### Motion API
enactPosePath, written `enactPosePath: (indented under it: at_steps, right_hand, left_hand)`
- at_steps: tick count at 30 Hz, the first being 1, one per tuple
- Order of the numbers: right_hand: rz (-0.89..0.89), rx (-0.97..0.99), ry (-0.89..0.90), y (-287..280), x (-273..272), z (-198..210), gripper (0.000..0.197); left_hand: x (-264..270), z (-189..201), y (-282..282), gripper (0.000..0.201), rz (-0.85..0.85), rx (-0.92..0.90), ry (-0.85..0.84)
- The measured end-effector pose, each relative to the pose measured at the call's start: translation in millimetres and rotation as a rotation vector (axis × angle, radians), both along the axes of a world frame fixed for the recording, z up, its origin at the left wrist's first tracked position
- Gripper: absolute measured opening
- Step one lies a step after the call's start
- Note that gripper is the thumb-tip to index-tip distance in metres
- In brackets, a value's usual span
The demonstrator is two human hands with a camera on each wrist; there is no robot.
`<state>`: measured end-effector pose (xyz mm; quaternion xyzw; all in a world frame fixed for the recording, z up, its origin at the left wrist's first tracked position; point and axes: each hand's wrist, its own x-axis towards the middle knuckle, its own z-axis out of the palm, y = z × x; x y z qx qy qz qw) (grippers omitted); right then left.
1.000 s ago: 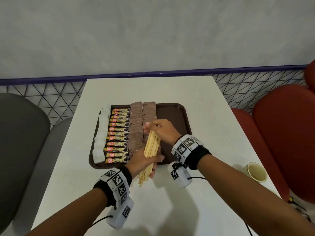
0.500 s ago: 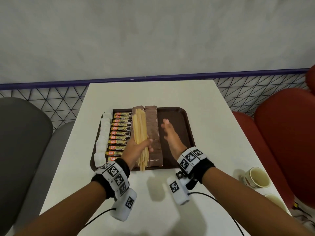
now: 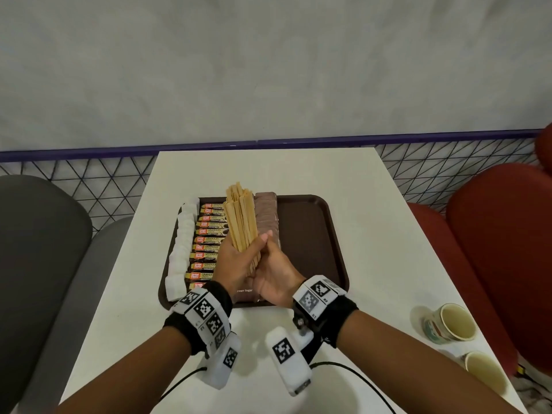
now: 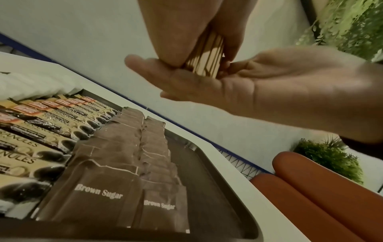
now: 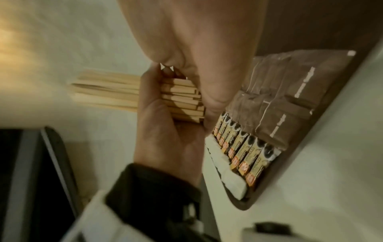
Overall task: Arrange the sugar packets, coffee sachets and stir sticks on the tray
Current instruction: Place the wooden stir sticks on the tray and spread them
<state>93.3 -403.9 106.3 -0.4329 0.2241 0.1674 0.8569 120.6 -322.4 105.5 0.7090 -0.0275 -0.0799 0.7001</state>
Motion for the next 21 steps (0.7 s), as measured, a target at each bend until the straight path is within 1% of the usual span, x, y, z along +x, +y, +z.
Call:
enactPosePath:
  at_steps: [2, 4, 5, 7, 9, 11, 12, 13, 14, 15, 16, 17, 18, 20, 21]
  right_hand:
    - [0.032, -0.085, -0.01, -2, -1, 4, 0.065]
    - [0.066, -0.274, -0.07, -6, -5, 27, 0.06]
    - [0.047, -0.368, -0.144, -10, -5, 39, 0.054]
    - [-0.052, -0.555, -0.345, -19, 1, 64, 0.046]
    - [-0.064, -0.897, -0.61, -27, 13, 77, 0.045]
    - [-0.073, -1.169, -0.819, -32, 25, 85, 0.045]
    - [-0.047, -1.252, -0.88, -34, 31, 87, 0.046]
    - [0.035, -1.304, -0.904, -35, 34, 89, 0.048]
    - [0.19, -1.327, -0.884, -36, 36, 90, 0.05]
    - [0.383, -1.313, -0.83, -36, 36, 90, 0.052]
    - [0.527, -1.281, -0.764, -37, 35, 89, 0.051]
    - [0.56, -1.257, -0.732, -39, 34, 88, 0.049]
    - [0.494, -1.239, -0.747, -40, 33, 90, 0.047]
    - [0.263, -1.192, -0.812, -39, 32, 94, 0.051]
    - [0.249, -1.18, -0.812, -38, 32, 94, 0.056]
  left_hand:
    - [4, -2, 4, 0.032, 0.001, 0.024, 0.003]
    - [6, -3, 8, 0.034, -0.018, 0.036, 0.006]
    - [7, -5, 10, 0.034, -0.037, 0.037, 0.01]
    - [5, -6, 13, 0.024, -0.077, 0.059, 0.011]
    - [1, -8, 14, 0.017, -0.121, 0.075, 0.014]
    - [-2, -10, 14, 0.021, -0.148, 0.091, 0.023]
    - [-3, -10, 13, 0.022, -0.154, 0.105, 0.023]
    - [-3, -10, 13, 0.023, -0.16, 0.111, 0.024]
    - [-3, -10, 12, 0.021, -0.168, 0.112, 0.027]
    - [-3, -10, 12, 0.019, -0.175, 0.109, 0.023]
    - [-4, -9, 12, 0.018, -0.181, 0.105, 0.016]
    - [-4, -10, 12, 0.017, -0.179, 0.102, 0.014]
    - [-4, -9, 13, 0.019, -0.174, 0.102, 0.016]
    - [-3, -9, 14, 0.026, -0.17, 0.105, 0.012]
    - [-2, -9, 14, 0.029, -0.177, 0.105, 0.007]
